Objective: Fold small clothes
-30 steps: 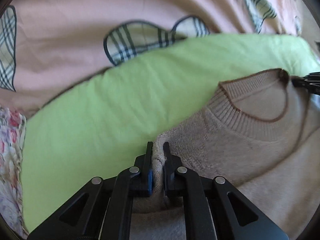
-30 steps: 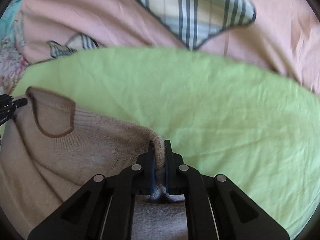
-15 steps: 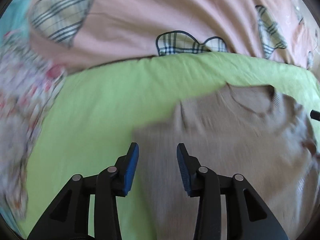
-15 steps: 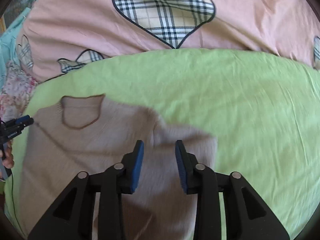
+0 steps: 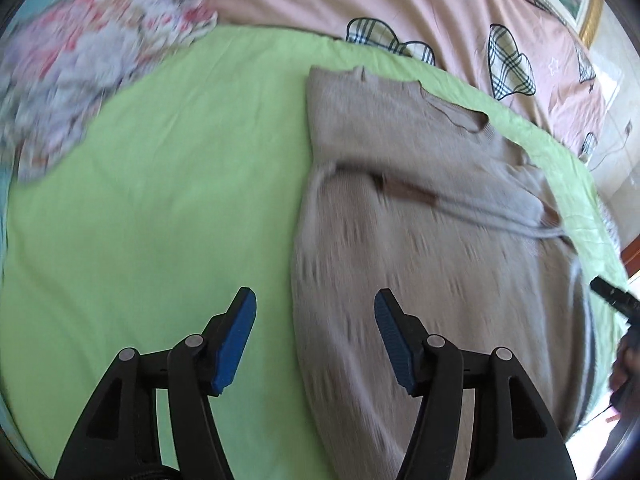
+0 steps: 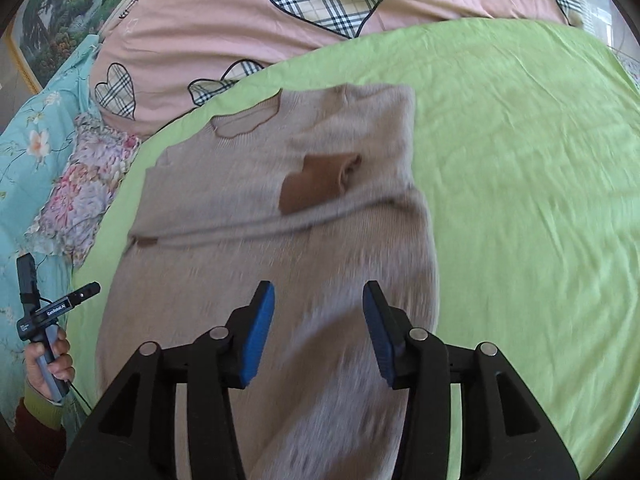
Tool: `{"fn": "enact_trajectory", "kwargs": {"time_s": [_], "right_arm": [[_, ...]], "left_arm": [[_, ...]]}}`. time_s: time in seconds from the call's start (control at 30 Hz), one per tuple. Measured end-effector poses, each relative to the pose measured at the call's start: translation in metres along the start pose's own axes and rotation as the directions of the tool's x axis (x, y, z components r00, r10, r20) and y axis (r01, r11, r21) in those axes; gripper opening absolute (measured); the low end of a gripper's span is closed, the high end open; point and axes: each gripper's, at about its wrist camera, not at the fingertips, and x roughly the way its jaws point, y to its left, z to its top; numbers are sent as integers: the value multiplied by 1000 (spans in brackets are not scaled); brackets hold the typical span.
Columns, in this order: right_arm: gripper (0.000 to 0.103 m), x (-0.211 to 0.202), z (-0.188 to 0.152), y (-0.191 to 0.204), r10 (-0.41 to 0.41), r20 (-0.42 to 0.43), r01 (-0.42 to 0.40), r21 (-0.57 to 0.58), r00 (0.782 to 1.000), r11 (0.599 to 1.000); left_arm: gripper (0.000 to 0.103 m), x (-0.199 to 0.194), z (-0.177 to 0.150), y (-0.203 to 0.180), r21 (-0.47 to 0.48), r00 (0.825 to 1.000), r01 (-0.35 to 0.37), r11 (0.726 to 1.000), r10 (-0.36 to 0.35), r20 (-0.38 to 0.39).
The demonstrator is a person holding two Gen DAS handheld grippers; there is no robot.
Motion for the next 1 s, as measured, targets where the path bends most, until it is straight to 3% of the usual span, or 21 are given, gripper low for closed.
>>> {"fn": "enact_trajectory", "kwargs": {"time_s": [0.17,0.3,0.43,0.6,1.0], "right_arm": [[51,-24,-32,5,13,22,-14,34,1000,999],[52,-41,-53,6,29,35,-31,63,999,998],[53,-50,-73,8,39,16,-40,65,999,997],[53,-59,-99,11,52,-13,-51,67,999,996],[53,-83,-152,4,64,-51,-60,75,997,995]], "left_arm": [[69,-16,-33,0,-22,999,43,999,-43,-19],[70,-22,-60,1,-57,992,100,993,-104,-77],[73,-21,-88,-3,-71,980,126,989,-136,-146],[76,-28,-113,-12,-60,974,156,986,-164,-155],[66,-38,-134,-29,-30,966,213,976,-216,-143]]}}
